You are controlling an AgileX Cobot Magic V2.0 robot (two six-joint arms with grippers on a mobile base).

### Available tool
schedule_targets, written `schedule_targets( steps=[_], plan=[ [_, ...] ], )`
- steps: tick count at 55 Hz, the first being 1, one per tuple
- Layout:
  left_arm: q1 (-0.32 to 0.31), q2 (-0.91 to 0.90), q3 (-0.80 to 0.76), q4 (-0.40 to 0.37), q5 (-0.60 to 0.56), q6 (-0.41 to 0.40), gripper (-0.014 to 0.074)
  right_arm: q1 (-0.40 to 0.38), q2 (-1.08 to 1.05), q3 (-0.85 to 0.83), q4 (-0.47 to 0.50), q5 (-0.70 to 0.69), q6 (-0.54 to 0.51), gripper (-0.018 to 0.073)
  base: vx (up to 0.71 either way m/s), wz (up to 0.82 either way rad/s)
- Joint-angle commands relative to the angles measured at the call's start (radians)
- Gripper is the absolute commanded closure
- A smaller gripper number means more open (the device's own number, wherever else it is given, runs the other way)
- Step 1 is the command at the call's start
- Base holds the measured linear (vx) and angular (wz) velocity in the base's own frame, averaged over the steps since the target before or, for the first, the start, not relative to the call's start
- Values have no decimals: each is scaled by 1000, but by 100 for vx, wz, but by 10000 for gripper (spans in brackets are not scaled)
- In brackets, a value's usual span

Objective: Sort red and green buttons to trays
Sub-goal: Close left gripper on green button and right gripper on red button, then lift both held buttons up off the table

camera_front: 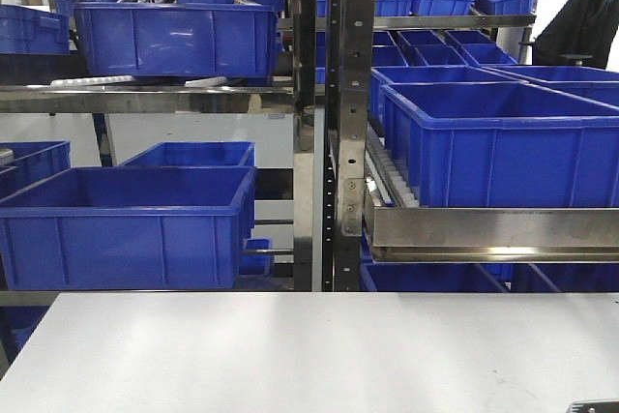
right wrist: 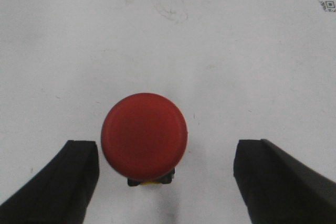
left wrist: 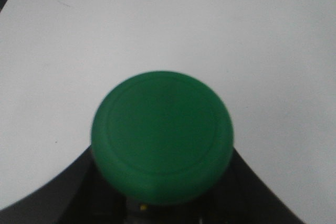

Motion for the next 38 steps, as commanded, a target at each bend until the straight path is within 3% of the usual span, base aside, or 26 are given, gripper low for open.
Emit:
schedule_targets(
  steps=[1, 17, 38],
  plan=[
    [1, -28, -8, 2, -62, -10, 602, 2, 24, -42, -13, -86, -2, -33, 0, 0],
    [1, -28, -8, 9, -63, -10, 599, 2, 128, -105, -10, -71, -2, 7, 0, 0],
    [1, -28, -8, 9, -64, -10, 599, 2, 181, -104, 3, -109, -2, 258, 0, 0]
  ],
)
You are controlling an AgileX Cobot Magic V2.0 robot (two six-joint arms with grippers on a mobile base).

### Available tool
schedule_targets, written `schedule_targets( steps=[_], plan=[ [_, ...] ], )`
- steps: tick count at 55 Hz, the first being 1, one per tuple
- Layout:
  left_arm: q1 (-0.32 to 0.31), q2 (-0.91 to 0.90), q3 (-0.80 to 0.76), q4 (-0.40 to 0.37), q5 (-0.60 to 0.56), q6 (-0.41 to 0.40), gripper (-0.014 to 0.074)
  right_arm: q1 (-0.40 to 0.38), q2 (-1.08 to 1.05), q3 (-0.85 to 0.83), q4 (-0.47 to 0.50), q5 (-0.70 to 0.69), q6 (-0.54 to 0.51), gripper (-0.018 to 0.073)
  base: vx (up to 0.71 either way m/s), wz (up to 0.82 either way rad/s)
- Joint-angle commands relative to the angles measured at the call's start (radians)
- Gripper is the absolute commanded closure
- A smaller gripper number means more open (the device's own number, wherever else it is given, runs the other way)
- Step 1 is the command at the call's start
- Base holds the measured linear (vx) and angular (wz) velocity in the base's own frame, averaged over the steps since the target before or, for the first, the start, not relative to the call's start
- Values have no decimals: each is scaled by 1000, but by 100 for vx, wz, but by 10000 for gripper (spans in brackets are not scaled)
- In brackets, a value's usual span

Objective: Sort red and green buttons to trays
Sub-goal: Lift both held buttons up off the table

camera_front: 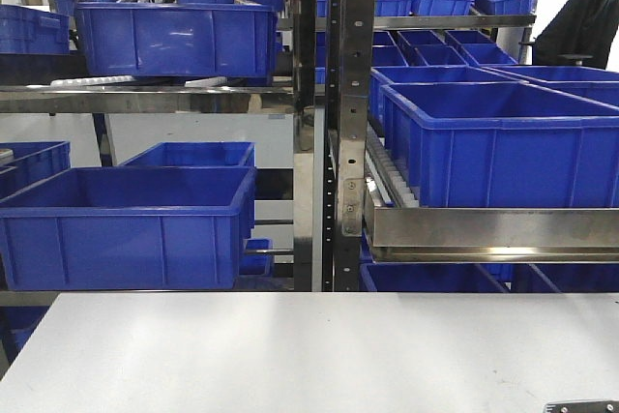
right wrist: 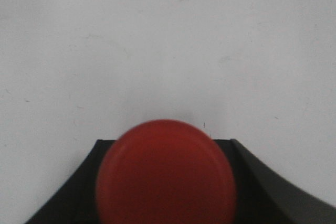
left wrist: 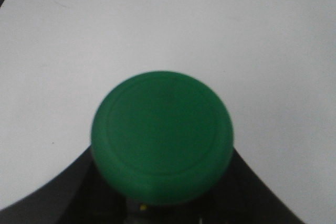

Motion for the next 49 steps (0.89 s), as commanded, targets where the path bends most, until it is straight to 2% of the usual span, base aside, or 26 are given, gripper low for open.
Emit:
schedule_targets(
  steps=[1, 11, 20, 30, 31, 42, 49],
  plan=[
    [1, -29, -8, 2, -62, -10, 599, 2, -20, -21, 0, -72, -3, 271, 0, 0],
    [1, -30, -8, 13, -79, -9, 599, 2, -20, -21, -1, -110, -3, 437, 0, 0],
    [1, -83, -8, 141, -91, -6, 599, 2, -69, -21, -7, -121, -3, 575, 0, 0],
    [-2, -215, -8, 257, -14, -30, 599, 14, -195, -21, -89, -68, -3, 573, 0, 0],
    [-2, -341, -8, 263, 83, -102, 599, 71, -311, -21, -178, -40, 2, 571, 0, 0],
    [-2, -544, -8, 263, 139, -163, 599, 211, -470, -21, -173, -43, 95, 570, 0, 0],
    [-2, -708, -8, 265, 222, -201, 599, 293, -559, -21, -173, -41, 132, 568, 0, 0]
  ],
)
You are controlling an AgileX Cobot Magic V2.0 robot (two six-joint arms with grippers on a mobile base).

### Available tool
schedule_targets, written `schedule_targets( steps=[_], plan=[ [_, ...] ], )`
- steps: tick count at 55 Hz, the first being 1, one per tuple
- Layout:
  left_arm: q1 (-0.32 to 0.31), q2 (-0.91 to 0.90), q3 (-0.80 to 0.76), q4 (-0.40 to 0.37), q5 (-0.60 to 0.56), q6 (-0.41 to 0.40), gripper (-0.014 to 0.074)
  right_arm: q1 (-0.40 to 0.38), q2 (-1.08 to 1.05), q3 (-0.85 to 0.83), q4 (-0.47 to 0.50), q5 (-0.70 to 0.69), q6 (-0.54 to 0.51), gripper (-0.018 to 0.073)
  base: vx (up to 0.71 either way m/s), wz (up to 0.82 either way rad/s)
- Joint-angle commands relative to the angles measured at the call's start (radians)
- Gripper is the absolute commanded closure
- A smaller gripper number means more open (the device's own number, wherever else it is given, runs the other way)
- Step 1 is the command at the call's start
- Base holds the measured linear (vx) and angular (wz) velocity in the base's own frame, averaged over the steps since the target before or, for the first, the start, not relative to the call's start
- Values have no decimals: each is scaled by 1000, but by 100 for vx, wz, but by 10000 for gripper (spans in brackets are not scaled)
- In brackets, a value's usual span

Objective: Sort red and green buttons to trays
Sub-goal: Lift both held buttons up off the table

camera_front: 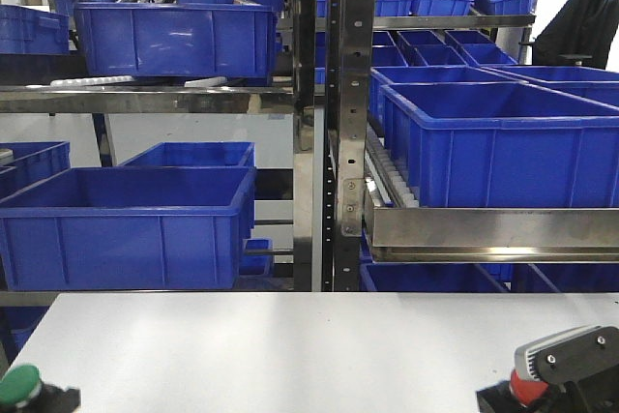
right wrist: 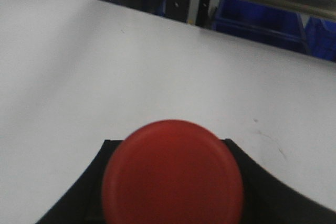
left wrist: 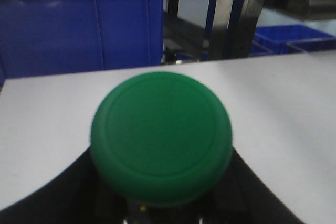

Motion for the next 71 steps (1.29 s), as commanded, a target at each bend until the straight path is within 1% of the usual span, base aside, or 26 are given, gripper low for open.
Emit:
schedule_targets(
  steps=[1, 6, 11, 19, 27, 31, 38, 42, 45, 50, 54, 58, 71],
  plan=[
    [-2, -148, -12, -6, -14, -45, 599, 51, -87, -22, -5, -69, 26, 568, 0, 0],
    [-2, -276, -12, -4, 72, -58, 599, 88, -139, -22, 26, -69, 26, 568, 0, 0],
    [-2, -388, -18, -5, 174, -58, 599, 102, -174, -22, 70, -66, 24, 568, 0, 0],
    [-2, -557, -91, -4, 419, -56, 599, 101, -229, -25, 83, -51, 22, 568, 0, 0],
    [-2, -635, -193, -8, 594, -58, 599, 101, -289, -59, 82, 40, 22, 568, 0, 0],
    [-2, -649, -211, -15, 657, -71, 599, 101, -317, -70, 82, 45, 22, 568, 0, 0],
    [-8, -659, -210, -15, 679, -141, 599, 101, -351, -70, 82, 65, 22, 568, 0, 0],
    [-29, -659, -210, -15, 675, -147, 599, 101, -359, -69, 82, 69, 22, 568, 0, 0],
    [-57, -659, -210, -10, 678, -147, 599, 101, -365, -69, 82, 65, 22, 568, 0, 0],
    [-115, -658, -210, 21, 681, -143, 599, 101, -365, -69, 93, 61, 22, 568, 0, 0],
    [-158, -658, -210, 22, 681, -143, 599, 101, -365, -69, 95, 62, 22, 568, 0, 0],
    [-187, -658, -210, 22, 683, -143, 599, 101, -365, -69, 95, 64, 22, 568, 0, 0],
    [-199, -658, -210, 18, 687, -143, 599, 101, -365, -69, 94, 84, 22, 568, 0, 0]
  ],
)
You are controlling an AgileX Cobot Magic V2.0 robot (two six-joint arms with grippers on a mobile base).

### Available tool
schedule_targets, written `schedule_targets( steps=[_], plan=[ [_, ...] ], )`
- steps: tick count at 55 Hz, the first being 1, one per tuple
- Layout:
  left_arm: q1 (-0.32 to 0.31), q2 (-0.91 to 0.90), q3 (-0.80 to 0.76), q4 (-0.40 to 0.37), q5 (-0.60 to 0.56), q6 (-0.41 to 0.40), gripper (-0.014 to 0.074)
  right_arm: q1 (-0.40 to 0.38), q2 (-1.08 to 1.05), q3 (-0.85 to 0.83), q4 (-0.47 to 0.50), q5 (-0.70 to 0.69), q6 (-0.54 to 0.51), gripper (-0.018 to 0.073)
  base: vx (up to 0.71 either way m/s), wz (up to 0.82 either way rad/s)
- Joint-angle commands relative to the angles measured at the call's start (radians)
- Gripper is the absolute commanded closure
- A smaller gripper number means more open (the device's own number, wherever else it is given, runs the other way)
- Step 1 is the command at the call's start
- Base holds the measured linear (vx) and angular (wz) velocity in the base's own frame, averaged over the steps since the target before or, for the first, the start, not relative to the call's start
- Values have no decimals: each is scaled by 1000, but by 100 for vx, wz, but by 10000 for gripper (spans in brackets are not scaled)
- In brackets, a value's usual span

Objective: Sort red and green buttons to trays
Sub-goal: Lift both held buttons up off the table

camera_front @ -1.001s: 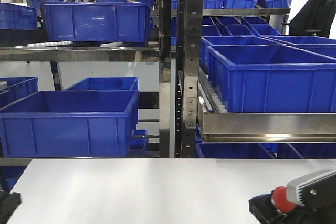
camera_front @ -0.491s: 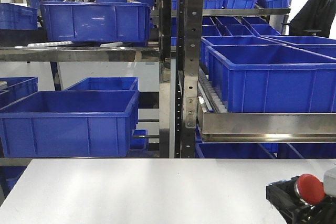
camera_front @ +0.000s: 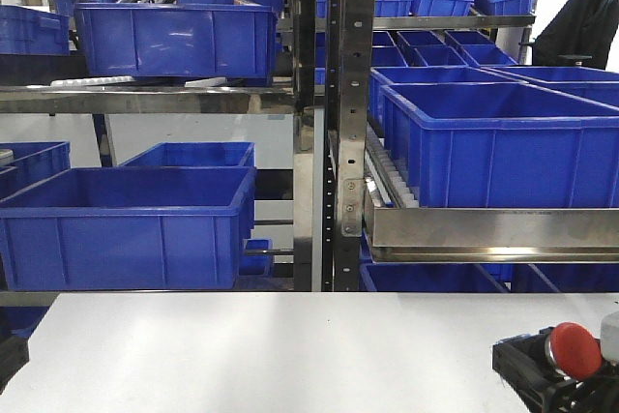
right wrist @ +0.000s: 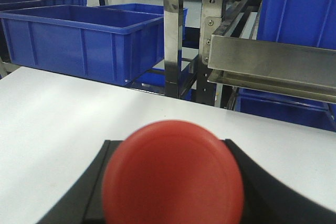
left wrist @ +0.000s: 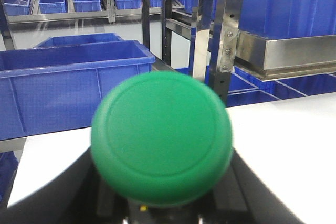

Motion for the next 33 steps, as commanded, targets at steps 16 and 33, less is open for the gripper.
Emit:
schedule_targets(
  steps=[16, 33],
  plan=[
    [-7, -6, -36, -8, -83, -10, 599, 2, -16, -37, 0, -54, 1, 568, 0, 0],
    [-7, -6, -36, -8, -83, -10, 599, 2, -16, -37, 0, -54, 1, 568, 0, 0]
  ],
)
